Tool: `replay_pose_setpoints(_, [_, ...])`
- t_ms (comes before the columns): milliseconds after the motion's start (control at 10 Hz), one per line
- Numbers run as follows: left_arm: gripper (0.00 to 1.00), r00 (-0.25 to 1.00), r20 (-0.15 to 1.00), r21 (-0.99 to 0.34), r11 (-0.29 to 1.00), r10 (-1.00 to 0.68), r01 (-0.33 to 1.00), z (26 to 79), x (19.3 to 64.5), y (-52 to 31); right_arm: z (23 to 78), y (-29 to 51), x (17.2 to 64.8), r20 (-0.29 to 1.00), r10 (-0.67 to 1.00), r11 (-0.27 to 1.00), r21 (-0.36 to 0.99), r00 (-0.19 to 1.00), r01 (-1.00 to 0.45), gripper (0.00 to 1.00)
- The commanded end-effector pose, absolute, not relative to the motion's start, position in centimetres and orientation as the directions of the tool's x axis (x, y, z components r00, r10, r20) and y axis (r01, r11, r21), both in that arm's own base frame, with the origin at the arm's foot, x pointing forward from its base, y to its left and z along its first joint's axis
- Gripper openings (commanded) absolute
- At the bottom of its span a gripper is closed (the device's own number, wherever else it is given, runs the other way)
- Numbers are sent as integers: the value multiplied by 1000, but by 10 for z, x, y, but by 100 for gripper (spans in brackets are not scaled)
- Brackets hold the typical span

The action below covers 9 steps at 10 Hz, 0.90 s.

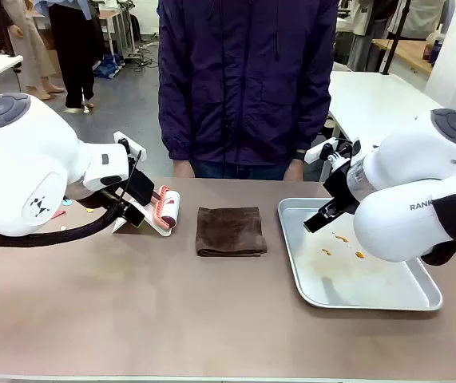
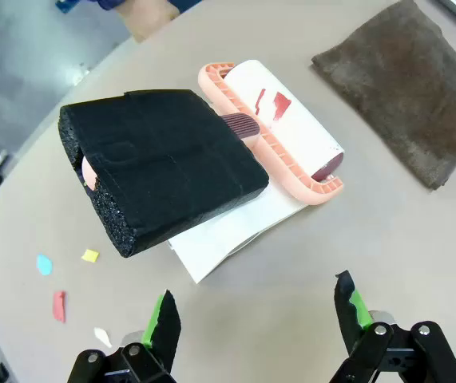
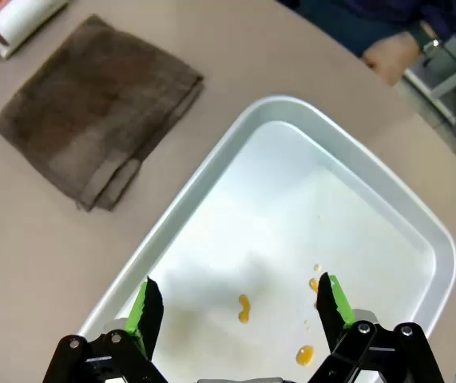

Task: Clean the surface of the table.
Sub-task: Hold the Lint Roller with your left hand and the towel with your right hand.

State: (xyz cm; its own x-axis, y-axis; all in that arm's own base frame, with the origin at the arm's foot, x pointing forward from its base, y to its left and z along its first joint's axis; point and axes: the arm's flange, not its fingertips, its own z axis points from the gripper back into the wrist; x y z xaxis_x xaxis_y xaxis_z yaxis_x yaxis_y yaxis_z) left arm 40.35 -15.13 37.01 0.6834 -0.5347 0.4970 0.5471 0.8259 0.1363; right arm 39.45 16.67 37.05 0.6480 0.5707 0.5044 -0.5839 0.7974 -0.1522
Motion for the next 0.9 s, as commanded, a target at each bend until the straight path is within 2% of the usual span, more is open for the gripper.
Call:
replay_pose_setpoints(0, [100,683,497,136,826,-535,547,370,403,-151,371,167,395,505,571,797,-152,648,-584,100])
replay_pose_setpoints(800, [100,683,497,136,826,-535,547,370,403,-151,371,167,395,505,571,797,-152,648,-584,100])
